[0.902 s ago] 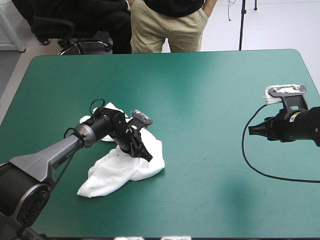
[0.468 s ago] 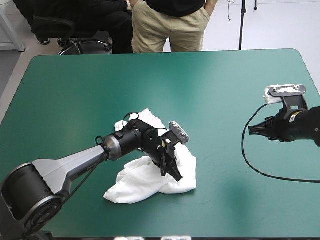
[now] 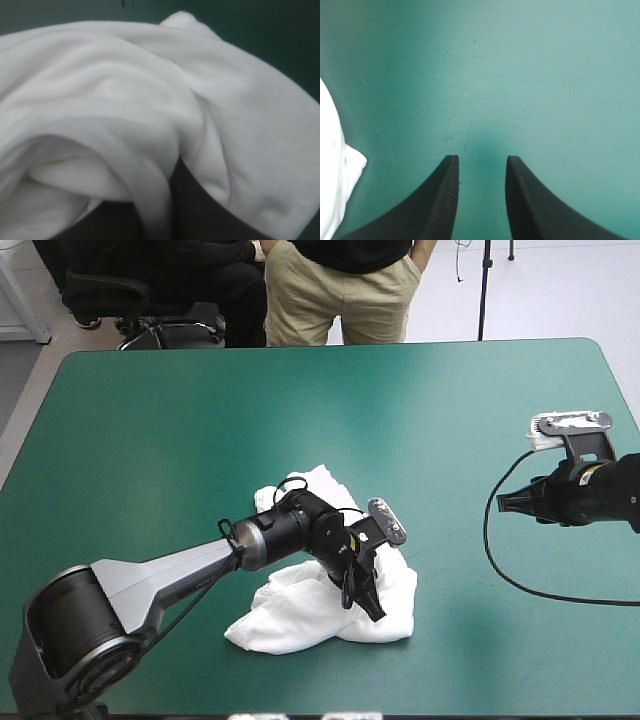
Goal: Fold the cloth
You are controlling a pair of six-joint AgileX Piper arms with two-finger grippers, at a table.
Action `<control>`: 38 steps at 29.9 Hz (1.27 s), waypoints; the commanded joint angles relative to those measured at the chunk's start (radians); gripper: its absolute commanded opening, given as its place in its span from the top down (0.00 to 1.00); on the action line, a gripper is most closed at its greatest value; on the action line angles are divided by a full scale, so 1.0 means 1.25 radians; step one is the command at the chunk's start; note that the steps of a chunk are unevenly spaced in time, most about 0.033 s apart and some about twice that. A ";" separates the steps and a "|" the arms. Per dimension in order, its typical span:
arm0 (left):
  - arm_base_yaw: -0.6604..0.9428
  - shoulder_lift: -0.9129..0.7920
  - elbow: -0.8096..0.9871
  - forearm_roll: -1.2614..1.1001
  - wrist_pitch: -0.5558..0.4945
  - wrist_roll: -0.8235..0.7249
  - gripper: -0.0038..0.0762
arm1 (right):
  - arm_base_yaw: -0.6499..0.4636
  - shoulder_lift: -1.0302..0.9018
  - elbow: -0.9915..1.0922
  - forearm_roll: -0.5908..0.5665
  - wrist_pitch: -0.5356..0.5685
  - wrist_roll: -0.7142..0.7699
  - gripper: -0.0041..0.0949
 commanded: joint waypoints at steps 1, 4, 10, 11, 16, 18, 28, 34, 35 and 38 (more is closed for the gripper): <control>-0.004 -0.040 -0.051 -0.022 0.015 0.001 0.65 | -0.009 -0.015 -0.021 0.003 -0.027 -0.001 0.66; -0.004 -0.040 -0.102 -0.001 0.086 -0.018 0.36 | -0.009 -0.015 -0.021 0.003 -0.027 -0.001 0.66; 0.038 -0.075 -0.157 0.218 0.179 -0.244 0.35 | -0.009 -0.015 -0.021 0.001 -0.014 -0.001 0.66; 0.060 -0.089 -0.154 0.218 0.195 -0.252 0.37 | -0.009 -0.015 -0.021 -0.002 -0.011 -0.001 0.66; 0.173 -0.160 -0.125 0.144 0.262 -0.251 0.42 | -0.009 -0.015 -0.021 -0.004 -0.011 -0.001 0.66; 0.202 -0.197 -0.098 0.140 0.270 -0.260 0.42 | -0.009 -0.015 -0.021 -0.004 -0.011 -0.001 0.66; 0.233 -0.427 0.182 0.125 0.262 -0.376 0.42 | -0.009 -0.015 -0.021 -0.001 -0.011 -0.001 0.66; 0.233 -0.521 0.308 0.145 0.245 -0.420 0.42 | -0.009 -0.015 -0.021 0.002 -0.011 -0.001 0.66; 0.233 -0.522 0.317 0.145 0.245 -0.420 0.42 | -0.009 -0.015 -0.021 0.002 -0.011 -0.001 0.66; 0.233 -0.519 0.324 0.115 0.245 -0.410 0.42 | -0.009 -0.015 -0.021 0.002 -0.011 -0.001 0.66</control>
